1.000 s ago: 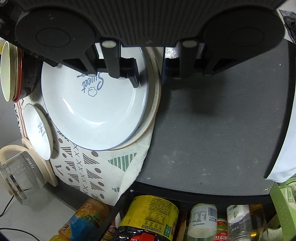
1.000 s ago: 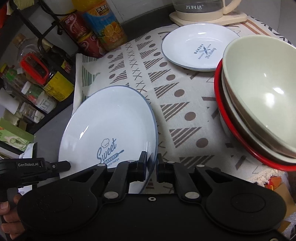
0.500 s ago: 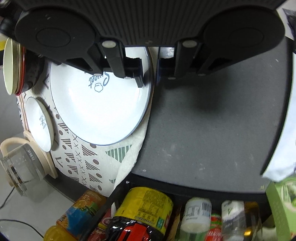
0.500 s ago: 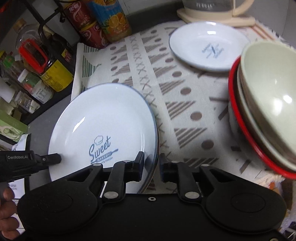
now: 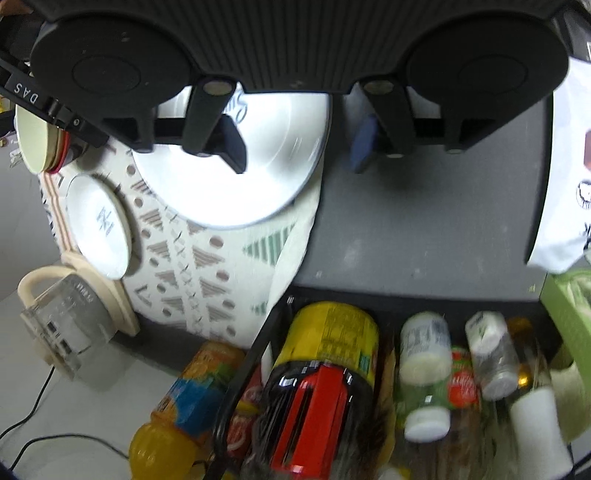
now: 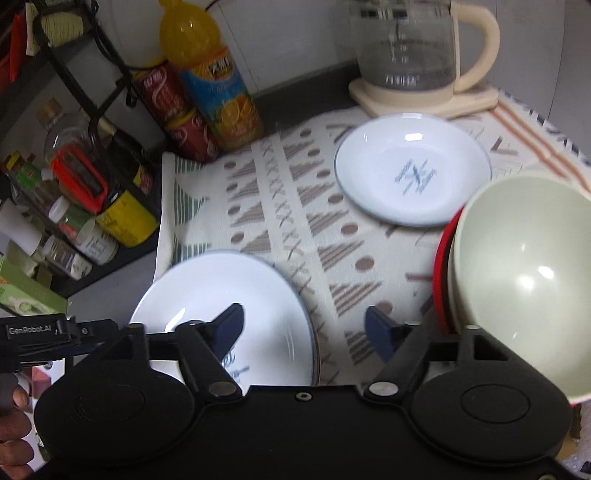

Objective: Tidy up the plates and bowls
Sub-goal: 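Move both tools to the small white Bakery plate near the kettle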

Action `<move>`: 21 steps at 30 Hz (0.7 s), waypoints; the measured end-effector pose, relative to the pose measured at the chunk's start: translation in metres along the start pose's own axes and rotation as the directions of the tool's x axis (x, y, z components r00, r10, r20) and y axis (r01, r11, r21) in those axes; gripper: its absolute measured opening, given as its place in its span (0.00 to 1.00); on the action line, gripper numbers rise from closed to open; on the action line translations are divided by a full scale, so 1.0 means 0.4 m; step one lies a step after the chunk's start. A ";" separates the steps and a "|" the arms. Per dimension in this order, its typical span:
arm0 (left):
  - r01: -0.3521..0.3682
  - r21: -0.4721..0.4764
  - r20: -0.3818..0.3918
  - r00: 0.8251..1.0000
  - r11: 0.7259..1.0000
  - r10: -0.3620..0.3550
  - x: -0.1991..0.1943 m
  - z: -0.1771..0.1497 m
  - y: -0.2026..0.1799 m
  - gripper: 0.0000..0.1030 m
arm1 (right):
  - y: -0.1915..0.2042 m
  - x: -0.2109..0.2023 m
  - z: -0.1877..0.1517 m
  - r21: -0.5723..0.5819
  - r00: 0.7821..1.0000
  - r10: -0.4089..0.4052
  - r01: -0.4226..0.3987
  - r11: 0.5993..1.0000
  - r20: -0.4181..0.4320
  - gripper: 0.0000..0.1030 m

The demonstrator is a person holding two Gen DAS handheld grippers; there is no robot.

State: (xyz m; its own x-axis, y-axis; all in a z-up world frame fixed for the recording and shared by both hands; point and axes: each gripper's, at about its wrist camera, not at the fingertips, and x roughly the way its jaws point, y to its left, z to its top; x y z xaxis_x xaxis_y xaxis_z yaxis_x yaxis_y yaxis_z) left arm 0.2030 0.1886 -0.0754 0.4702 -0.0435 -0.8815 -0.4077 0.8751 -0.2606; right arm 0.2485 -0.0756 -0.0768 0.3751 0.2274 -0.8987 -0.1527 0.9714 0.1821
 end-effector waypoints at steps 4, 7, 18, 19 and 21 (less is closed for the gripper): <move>0.016 0.024 0.009 1.000 1.000 -0.016 0.008 0.030 -0.018 0.71 | 0.018 -0.011 0.025 0.000 0.999 -0.007 0.007 1.000 0.039 0.84; 0.042 0.050 0.015 0.999 0.998 -0.043 0.012 0.048 -0.035 0.73 | 0.028 -0.018 0.042 0.006 0.997 -0.016 0.015 1.000 0.072 0.89; 0.113 0.164 0.003 0.993 0.980 -0.115 0.039 0.096 -0.107 0.74 | 0.017 -0.057 0.095 0.129 0.983 -0.075 0.054 0.990 0.165 0.95; 0.118 0.162 0.005 0.993 0.980 -0.120 0.040 0.099 -0.113 0.74 | 0.013 -0.063 0.102 0.132 0.982 -0.079 0.057 0.990 0.171 0.96; 0.127 0.154 0.006 0.992 0.980 -0.129 0.045 0.103 -0.127 0.75 | 0.004 -0.072 0.115 0.138 0.980 -0.088 0.064 0.988 0.177 0.97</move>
State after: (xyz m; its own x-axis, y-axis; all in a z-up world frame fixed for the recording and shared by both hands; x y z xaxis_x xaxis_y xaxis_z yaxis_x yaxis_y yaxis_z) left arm 0.2642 0.1632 -0.0618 0.5235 -0.1534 -0.8381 -0.2190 0.9264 -0.3063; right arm 0.2796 -0.0773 -0.0322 0.5433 0.1497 -0.8261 -0.0007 0.9841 0.1778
